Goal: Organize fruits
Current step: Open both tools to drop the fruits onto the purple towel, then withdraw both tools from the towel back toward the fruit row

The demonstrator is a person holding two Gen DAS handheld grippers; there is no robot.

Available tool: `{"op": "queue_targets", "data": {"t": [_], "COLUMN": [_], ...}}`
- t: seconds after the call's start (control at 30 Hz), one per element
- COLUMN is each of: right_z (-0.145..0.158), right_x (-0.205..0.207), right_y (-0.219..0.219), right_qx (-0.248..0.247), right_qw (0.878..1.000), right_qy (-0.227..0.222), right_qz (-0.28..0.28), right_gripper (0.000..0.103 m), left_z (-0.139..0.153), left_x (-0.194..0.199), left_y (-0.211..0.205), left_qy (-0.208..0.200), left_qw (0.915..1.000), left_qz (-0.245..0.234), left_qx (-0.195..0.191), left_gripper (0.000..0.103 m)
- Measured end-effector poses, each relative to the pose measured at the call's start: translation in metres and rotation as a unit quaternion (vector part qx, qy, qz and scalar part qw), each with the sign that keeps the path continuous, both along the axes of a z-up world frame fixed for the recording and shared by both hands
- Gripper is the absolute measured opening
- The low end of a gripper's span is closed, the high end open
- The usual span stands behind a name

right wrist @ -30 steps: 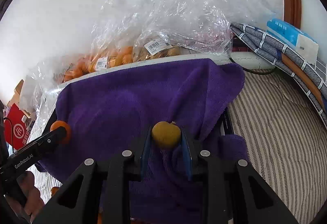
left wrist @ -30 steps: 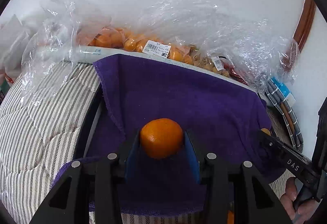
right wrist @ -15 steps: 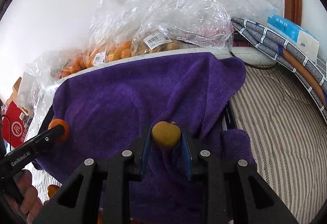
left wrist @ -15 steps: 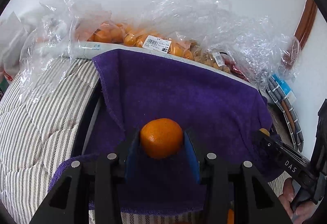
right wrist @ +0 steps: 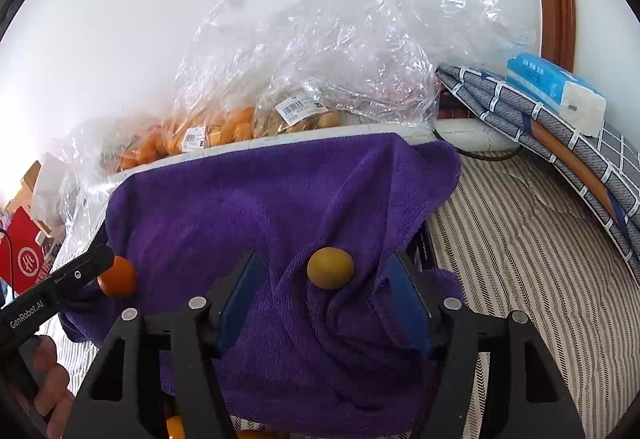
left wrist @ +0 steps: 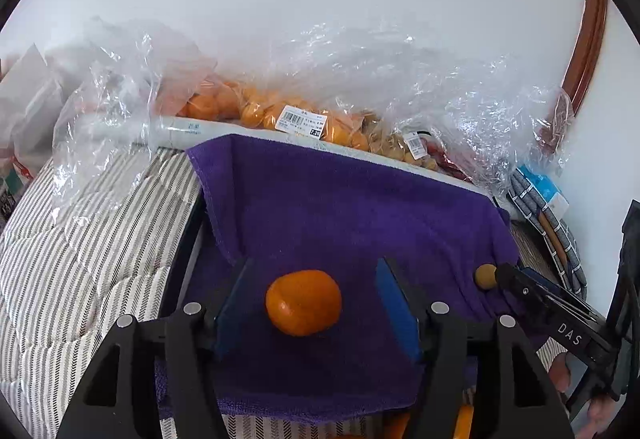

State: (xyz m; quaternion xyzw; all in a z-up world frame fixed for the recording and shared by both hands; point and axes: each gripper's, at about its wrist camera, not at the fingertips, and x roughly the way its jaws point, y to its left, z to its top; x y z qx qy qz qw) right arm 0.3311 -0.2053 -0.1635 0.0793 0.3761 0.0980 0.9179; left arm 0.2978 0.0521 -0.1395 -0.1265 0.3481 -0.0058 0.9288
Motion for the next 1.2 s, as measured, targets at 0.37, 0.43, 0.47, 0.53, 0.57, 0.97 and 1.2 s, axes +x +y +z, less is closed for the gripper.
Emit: {"op": "queue_targets", "data": {"t": [0.37,0.43,0.47,0.53,0.57,0.97,1.2], "right_z": [0.031,0.036,0.038,0.040,0.040,0.016,-0.007], "right_x": [-0.023,-0.033,-0.040,-0.053,-0.059,-0.135,-0.153], "right_y": [-0.004,-0.003,-0.003,-0.004,-0.005,0.011,0.041], "right_qx": [-0.004,-0.014,-0.016,-0.016,-0.013,0.005,0.002], "right_qw": [0.999,0.999,0.999,1.000,1.000,0.999,0.996], "right_qy": [-0.027,-0.026,-0.025,-0.021,-0.019,0.016,0.037], "right_qz": [-0.019,-0.019,-0.015,-0.009,-0.008,0.047,0.079], "right_gripper": [0.066,0.066,0.066,0.066,0.066,0.061,0.053], "left_z": [0.008,0.008,0.009,0.012,0.014,0.001,-0.007], "left_x": [-0.010,-0.012,-0.014,-0.020,-0.023,-0.095,-0.121], "left_y": [0.000,0.001,0.001,0.002,0.001,0.029,0.036], "left_qy": [-0.032,-0.029,-0.029,-0.035,-0.038,-0.003,0.023], "left_qw": [0.9990,0.9995,0.9995,0.9994,0.9992,0.9998,0.9996], "left_qz": [0.019,0.008,0.006,0.003,0.004,0.015,0.004], "left_qx": [0.023,0.014,0.009,0.007,0.009,-0.008,0.015], "left_gripper": [0.062,0.062,0.062,0.062,0.062,0.068,0.069]}}
